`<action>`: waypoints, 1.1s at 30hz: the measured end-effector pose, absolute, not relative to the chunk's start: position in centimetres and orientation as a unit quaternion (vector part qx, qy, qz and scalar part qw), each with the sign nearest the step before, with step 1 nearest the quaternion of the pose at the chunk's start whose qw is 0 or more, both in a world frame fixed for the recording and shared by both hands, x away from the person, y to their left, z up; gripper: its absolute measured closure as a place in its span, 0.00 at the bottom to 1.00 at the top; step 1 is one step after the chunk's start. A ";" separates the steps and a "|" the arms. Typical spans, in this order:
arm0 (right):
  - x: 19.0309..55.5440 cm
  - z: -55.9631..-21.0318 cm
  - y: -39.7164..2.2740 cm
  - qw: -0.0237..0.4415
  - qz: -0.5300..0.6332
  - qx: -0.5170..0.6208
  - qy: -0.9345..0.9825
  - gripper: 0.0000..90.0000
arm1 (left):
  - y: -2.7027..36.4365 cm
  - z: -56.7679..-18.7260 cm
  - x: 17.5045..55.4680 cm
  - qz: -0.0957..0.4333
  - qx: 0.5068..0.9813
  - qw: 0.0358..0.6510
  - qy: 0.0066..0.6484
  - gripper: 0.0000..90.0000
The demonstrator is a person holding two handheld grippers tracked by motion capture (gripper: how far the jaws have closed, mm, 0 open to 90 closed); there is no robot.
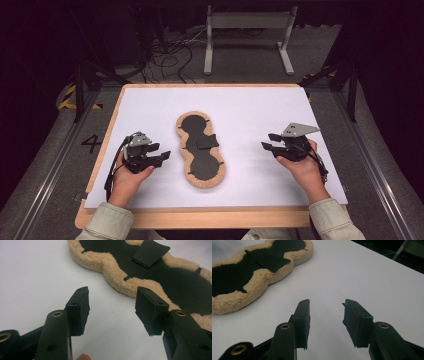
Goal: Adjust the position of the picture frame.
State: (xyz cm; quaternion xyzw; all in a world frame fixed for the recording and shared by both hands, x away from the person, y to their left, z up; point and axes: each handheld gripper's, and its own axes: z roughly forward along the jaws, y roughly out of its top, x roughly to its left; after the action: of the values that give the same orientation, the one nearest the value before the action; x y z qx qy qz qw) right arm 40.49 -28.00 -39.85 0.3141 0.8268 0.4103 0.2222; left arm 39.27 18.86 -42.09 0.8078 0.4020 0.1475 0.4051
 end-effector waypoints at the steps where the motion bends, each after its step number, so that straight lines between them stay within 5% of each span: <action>1: 40.4 -39.8 -28.1 0.225 0.410 0.316 0.826 0.63 | 18.8 -42.1 39.3 0.146 0.808 0.404 0.402 0.50; 9: 40.2 -39.5 -28.7 0.222 0.423 0.319 0.819 0.68 | 18.2 -42.1 39.3 0.144 0.813 0.397 0.400 0.53; 16: 40.1 -39.6 -28.5 0.214 0.418 0.310 0.826 0.75 | 17.9 -41.9 39.1 0.126 0.824 0.391 0.390 0.75; 20: 40.0 -39.5 -28.2 0.203 0.416 0.306 0.832 0.89 | 17.9 -41.8 39.1 0.124 0.823 0.390 0.393 0.79; 23: 39.8 -39.5 -27.4 0.182 0.410 0.300 0.842 1.00 | 18.1 -41.8 39.2 0.126 0.820 0.388 0.401 0.79; 33: 40.5 -40.6 -23.3 0.139 0.393 0.282 0.864 1.00 | 18.4 -41.8 39.3 0.123 0.816 0.388 0.410 0.73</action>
State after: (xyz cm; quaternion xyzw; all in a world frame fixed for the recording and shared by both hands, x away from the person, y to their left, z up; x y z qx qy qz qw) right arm 40.49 -23.28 -40.59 0.2818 0.8641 0.3932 0.1386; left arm 39.30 18.38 -41.80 0.8163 0.4096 0.1229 0.3882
